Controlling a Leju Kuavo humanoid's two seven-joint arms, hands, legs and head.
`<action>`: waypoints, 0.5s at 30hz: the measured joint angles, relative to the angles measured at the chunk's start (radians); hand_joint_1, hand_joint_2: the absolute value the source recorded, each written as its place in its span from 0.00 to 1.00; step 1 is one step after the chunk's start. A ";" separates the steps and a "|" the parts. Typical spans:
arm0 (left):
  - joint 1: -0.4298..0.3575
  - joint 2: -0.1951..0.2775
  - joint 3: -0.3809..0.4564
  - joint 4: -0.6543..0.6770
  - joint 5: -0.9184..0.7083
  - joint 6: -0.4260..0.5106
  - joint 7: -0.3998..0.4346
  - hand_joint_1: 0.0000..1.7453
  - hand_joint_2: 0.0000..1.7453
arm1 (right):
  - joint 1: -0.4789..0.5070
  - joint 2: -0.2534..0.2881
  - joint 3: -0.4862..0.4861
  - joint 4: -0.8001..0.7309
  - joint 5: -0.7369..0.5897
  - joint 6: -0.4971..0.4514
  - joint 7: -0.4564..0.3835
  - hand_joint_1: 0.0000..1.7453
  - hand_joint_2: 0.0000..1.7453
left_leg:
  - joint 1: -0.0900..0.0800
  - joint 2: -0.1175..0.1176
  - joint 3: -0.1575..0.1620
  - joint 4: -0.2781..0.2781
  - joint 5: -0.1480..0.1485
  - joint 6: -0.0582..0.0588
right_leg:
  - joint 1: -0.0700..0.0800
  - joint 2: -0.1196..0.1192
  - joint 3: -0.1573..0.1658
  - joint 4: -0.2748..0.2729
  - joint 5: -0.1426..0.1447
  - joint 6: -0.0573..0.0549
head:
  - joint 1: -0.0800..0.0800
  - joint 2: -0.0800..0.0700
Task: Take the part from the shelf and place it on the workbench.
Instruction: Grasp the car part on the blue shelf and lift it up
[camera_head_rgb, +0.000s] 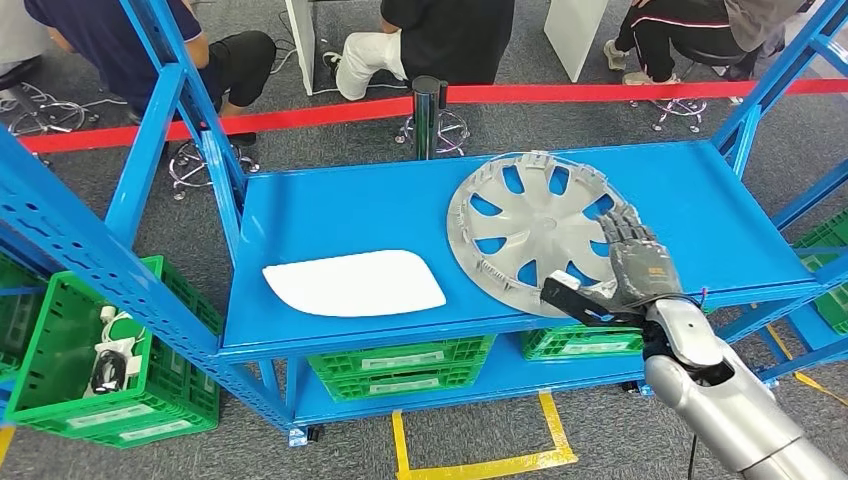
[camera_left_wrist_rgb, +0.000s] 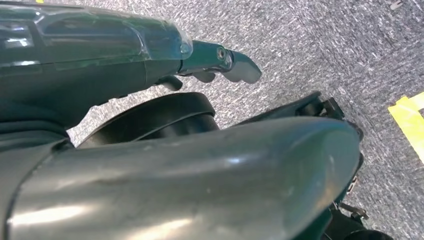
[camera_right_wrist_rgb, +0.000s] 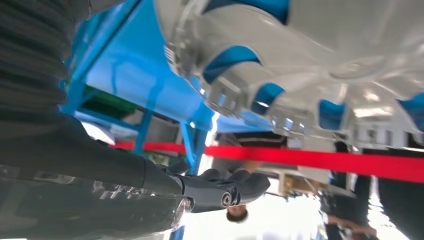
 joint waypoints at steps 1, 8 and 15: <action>0.000 -0.001 -0.002 0.000 0.000 0.001 0.001 0.00 0.00 | -0.007 0.004 0.010 0.003 0.015 -0.021 -0.003 0.00 1.00 | 0.000 0.000 0.000 0.000 0.000 0.000 | 0.000 0.000 0.000 0.000 0.000 0.000 | 0.000 0.000; -0.001 -0.004 -0.005 0.000 -0.003 0.003 0.009 0.00 0.00 | -0.043 0.061 0.069 -0.003 0.094 -0.142 -0.016 0.00 1.00 | 0.000 0.008 0.001 0.000 0.000 0.000 | 0.000 0.003 0.000 0.001 0.001 -0.001 | 0.000 0.000; -0.007 -0.003 -0.005 0.000 0.000 0.009 0.000 0.00 0.00 | -0.075 0.115 0.118 -0.006 0.086 -0.140 -0.044 0.00 1.00 | 0.000 0.011 0.002 0.000 0.000 0.000 | 0.001 0.006 -0.001 0.001 0.001 -0.001 | 0.000 0.000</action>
